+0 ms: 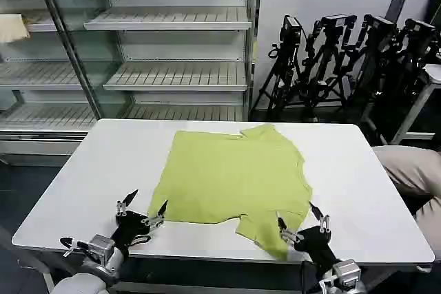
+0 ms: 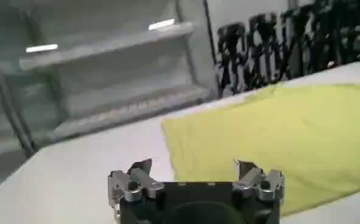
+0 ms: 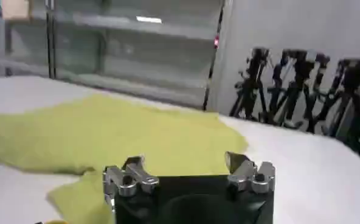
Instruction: Fold and organize the clothes.
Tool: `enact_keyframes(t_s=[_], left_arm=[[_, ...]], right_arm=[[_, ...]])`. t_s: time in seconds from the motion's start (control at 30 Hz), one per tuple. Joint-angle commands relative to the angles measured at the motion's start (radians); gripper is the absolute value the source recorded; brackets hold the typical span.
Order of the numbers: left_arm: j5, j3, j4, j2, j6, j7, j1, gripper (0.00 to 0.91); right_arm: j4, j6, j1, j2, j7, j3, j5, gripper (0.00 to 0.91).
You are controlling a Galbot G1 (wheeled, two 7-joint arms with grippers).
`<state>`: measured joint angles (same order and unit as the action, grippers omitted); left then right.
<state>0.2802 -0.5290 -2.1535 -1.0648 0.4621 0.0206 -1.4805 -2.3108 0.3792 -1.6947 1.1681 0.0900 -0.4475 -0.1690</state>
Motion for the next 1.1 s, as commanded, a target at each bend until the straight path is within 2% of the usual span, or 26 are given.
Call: enact_keyframes(t_s=[0.03,0.3,0.63,0.93,0.97,1.0,1.03,1.1], left_arm=[[0.054,-0.015,0.011,0.015,0.116,0.018,-0.017,0.907],[0.095,-0.030,0.033,0.019,0.115,0.017,-0.013,0.907],[0.157,-0.036,0.035,0.020,0.115,0.018,-0.007,0.907],[0.162,-0.034,0.041,0.019,0.114,0.017,0.005,0.907],[0.162,-0.032,0.047,0.018,0.114,0.017,0.007,0.413],[0.162,-0.032,0.049,0.017,0.114,0.017,0.007,0.121],[0.163,-0.031,0.052,0.017,0.114,0.017,0.008,0.010],[0.163,-0.029,0.054,0.017,0.114,0.019,0.007,0.010]], right_arm=[[-0.034,0.064,-0.050,-0.016,0.030,0.008,-0.008,0.907],[-0.024,0.062,-0.055,-0.001,0.044,0.036,-0.007,0.907],[-0.029,0.111,-0.056,0.004,0.091,0.056,-0.030,0.907],[-0.023,0.111,-0.070,0.013,0.094,0.067,-0.026,0.907],[-0.016,0.112,-0.067,0.013,0.094,0.067,-0.027,0.202],[-0.014,0.112,-0.066,0.013,0.094,0.068,-0.028,0.000],[-0.011,0.114,-0.066,0.013,0.092,0.069,-0.032,0.000],[-0.010,0.124,-0.065,0.013,0.091,0.071,-0.044,0.000]])
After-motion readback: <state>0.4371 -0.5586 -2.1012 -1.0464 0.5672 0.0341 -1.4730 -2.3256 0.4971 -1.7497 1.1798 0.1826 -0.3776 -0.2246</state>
